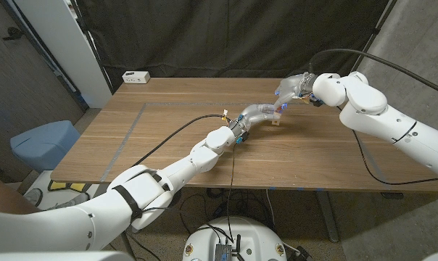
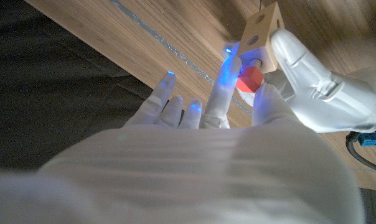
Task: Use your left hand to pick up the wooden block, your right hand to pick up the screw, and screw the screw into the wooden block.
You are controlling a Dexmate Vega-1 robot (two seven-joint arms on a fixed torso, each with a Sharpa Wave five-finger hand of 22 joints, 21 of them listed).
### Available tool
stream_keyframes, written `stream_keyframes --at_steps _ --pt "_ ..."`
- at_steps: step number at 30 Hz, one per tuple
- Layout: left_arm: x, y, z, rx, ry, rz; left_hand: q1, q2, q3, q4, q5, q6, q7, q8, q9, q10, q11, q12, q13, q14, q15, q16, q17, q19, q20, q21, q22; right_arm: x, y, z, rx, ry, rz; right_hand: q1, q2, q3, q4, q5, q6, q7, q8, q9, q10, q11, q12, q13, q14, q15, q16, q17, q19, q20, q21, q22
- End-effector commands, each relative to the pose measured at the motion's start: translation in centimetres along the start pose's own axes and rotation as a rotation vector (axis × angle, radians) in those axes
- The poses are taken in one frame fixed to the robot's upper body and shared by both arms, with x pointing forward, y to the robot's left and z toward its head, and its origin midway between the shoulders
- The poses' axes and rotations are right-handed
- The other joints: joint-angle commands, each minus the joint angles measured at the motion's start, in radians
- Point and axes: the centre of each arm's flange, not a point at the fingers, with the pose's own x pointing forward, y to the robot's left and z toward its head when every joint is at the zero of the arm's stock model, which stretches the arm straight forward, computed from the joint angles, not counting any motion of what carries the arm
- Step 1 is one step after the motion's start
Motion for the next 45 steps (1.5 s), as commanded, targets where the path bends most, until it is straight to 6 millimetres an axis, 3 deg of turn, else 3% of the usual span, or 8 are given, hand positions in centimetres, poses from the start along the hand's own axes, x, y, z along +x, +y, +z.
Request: stream_keyframes --at_steps 1,9,19,29,41,45 --pt "0.1 0.0 0.1 0.000 -0.004 -0.002 -0.014 0.057 0.014 0.008 0.003 0.068 0.032 0.006 0.013 0.011 -0.006 0.007 0.095 0.009 -0.098 0.000 0.003 0.006 0.001 0.005 0.004 0.3 0.4 0.4 0.004 0.004 -0.004 -0.010 0.003 -0.008 0.000 -0.003 0.032 0.004 0.009 -0.001 0.016 -0.003 0.009 -0.002 0.014 -0.075 0.007 0.000 0.016 -0.002 0.008 0.002" --pt "0.1 -0.1 0.2 -0.001 -0.005 -0.004 -0.014 0.057 0.016 0.008 0.004 0.068 0.031 0.006 0.013 0.012 -0.006 0.007 0.095 0.010 -0.097 -0.001 0.003 0.006 0.001 0.005 0.005 0.4 0.5 0.6 0.008 0.016 -0.017 -0.032 0.015 -0.017 0.003 -0.003 0.086 0.011 0.013 -0.008 0.046 0.003 0.012 -0.003 0.033 -0.076 0.010 0.000 0.025 -0.001 0.007 0.003" --pt "0.1 -0.1 0.1 -0.003 -0.004 -0.004 -0.014 0.059 0.018 0.008 0.006 0.068 0.031 0.005 0.013 0.011 -0.005 0.007 0.096 0.010 -0.097 -0.002 0.002 0.006 0.001 0.005 0.005 0.5 0.7 0.7 0.004 0.039 -0.023 -0.047 0.027 -0.024 -0.002 -0.003 0.177 0.011 0.023 -0.014 0.084 -0.019 0.013 -0.006 0.050 -0.083 0.008 -0.003 0.033 0.001 0.005 0.003" --pt "0.1 -0.1 0.1 -0.002 -0.004 -0.004 -0.016 0.058 0.019 0.008 0.007 0.069 0.030 0.006 0.013 0.012 -0.005 0.007 0.096 0.010 -0.098 -0.003 0.002 0.006 0.000 0.005 0.005 0.2 0.8 0.6 0.006 0.051 -0.039 -0.064 0.035 -0.031 -0.001 -0.005 0.224 0.014 0.023 -0.018 0.113 -0.016 0.015 -0.008 0.062 -0.087 0.009 -0.003 0.036 -0.001 0.004 0.003" --pt "-0.1 -0.1 0.1 -0.005 -0.006 -0.001 -0.017 0.059 0.020 0.008 0.008 0.069 0.032 0.005 0.013 0.013 -0.006 0.007 0.097 0.011 -0.097 -0.003 0.002 0.006 0.001 0.005 0.005 -0.7 0.2 0.2 0.002 0.062 -0.031 -0.149 -0.001 -0.072 0.021 -0.011 0.219 0.017 -0.004 -0.020 0.115 -0.013 0.002 -0.009 0.065 -0.076 0.001 -0.002 0.030 0.005 0.000 0.003" --pt "-0.1 -0.1 0.1 -0.005 -0.008 0.000 -0.018 0.059 0.021 0.008 0.008 0.069 0.030 0.005 0.012 0.012 -0.005 0.007 0.096 0.012 -0.097 -0.003 0.001 0.007 0.001 0.005 0.005 -0.9 0.0 0.0 0.004 0.064 -0.017 -0.197 -0.018 -0.092 0.035 -0.009 0.190 0.016 -0.028 -0.019 0.098 -0.006 -0.010 -0.009 0.055 -0.064 -0.009 -0.001 0.017 0.009 -0.003 0.004"
